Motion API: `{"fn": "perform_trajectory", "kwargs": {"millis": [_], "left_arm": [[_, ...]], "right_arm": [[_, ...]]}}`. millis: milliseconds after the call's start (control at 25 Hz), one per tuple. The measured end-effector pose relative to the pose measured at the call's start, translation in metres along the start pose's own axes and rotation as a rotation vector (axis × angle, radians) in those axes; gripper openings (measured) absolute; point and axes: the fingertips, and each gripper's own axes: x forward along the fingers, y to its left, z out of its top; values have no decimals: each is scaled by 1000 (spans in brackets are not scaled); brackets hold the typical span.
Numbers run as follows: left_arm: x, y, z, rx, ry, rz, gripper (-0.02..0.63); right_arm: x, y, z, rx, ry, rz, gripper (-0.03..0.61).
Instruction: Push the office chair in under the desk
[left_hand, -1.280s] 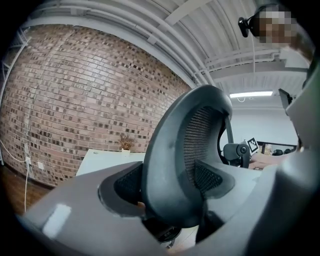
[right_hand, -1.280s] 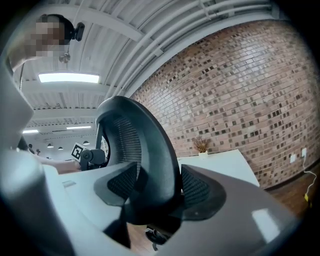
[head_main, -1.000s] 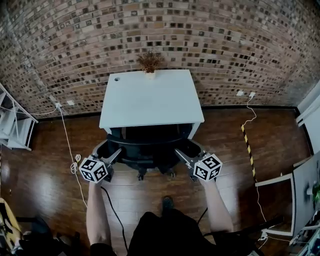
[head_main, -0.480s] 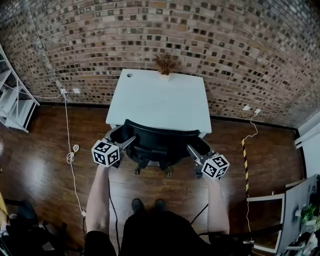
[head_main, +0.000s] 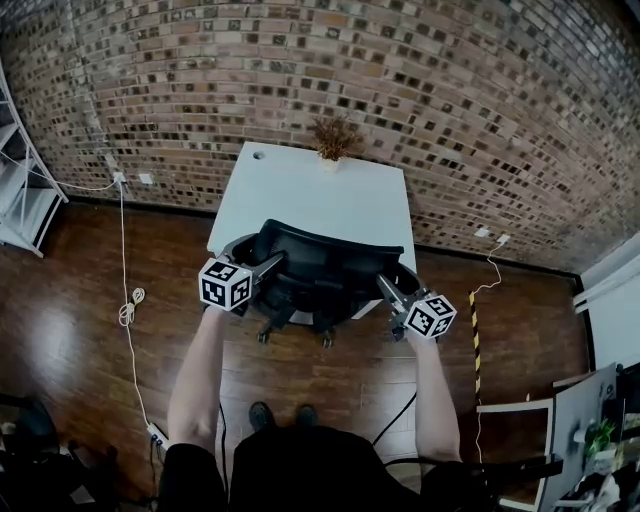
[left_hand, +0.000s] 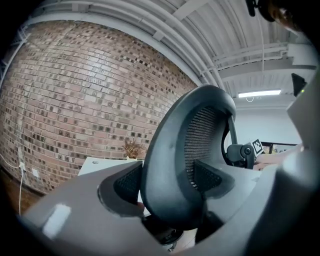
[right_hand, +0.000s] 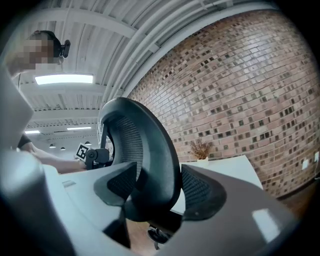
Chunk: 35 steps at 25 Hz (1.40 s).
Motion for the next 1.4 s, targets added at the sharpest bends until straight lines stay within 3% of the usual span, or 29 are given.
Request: {"fn": "perform_trajectory", "kwargs": {"millis": [480, 640, 1240, 1400], "left_arm": [[42, 33, -5, -8, -1, 13, 413], [46, 27, -5, 0, -9, 32, 414], [61, 33, -17, 5, -14, 98, 416], [55, 33, -16, -10, 25, 81, 419]], "right_arm": [[34, -46, -7, -6, -18, -24, 276], [32, -55, -5, -9, -39, -9, 278], [39, -66, -4, -6, -14, 36, 278], [36, -59, -7, 35, -33, 49, 279]]}}
